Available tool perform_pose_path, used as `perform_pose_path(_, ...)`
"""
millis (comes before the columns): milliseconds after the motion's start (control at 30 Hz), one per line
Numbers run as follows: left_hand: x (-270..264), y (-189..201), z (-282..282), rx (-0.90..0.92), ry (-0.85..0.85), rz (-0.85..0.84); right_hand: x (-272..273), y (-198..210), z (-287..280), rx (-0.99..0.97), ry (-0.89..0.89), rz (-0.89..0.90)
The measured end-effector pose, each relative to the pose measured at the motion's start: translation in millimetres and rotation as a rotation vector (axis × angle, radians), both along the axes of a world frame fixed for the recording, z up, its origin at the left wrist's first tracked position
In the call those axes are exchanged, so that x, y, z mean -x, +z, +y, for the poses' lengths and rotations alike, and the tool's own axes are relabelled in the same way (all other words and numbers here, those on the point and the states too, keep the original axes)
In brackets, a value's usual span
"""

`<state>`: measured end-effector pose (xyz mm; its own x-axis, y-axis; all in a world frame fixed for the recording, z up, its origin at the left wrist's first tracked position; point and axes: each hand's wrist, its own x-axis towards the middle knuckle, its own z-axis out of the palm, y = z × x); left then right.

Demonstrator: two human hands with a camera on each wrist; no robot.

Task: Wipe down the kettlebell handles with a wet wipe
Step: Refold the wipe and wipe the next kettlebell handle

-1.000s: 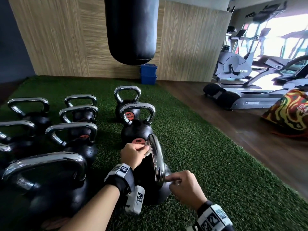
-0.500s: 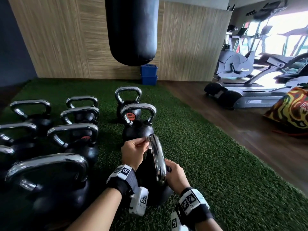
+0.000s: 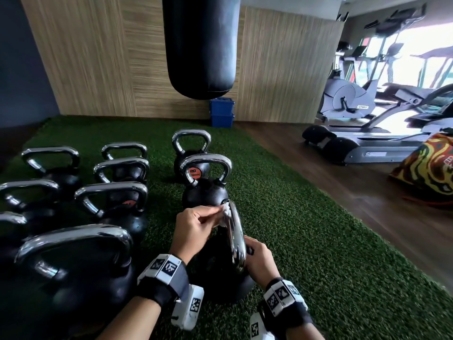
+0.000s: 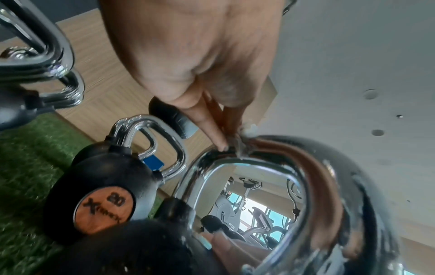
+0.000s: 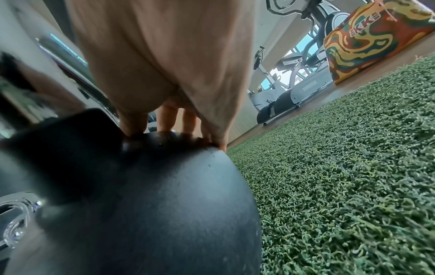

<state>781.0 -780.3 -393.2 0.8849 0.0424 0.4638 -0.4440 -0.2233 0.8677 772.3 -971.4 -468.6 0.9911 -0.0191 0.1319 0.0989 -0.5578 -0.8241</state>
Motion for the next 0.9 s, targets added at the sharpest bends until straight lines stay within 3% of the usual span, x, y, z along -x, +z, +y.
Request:
perform_pose_path(200, 4.4, 16.1, 4.1, -0.058, -0.008, 0.017, 2.5, 5.0, 1.2, -0.008, -0.006, 0.006)
perform_pose_path(367, 18.9, 11.5, 2.4, 0.244, -0.162, 0.261, 4.2, 5.7, 4.4, 0.001, -0.019, -0.016)
perform_pose_path(600, 37.3, 8.4, -9.2, 0.497, -0.191, 0.373, 7.1, 8.3, 5.9, -0.005, -0.036, -0.016)
perform_pose_path(700, 47.5, -0.5, -4.6, 0.501, -0.225, 0.461, 8.9, 8.5, 6.9, -0.009, -0.037, -0.034)
perform_pose_path(900, 63.4, -15.1, -6.9, 0.477, -0.216, 0.44, 10.2, 9.1, 7.2, -0.017, -0.036, -0.015)
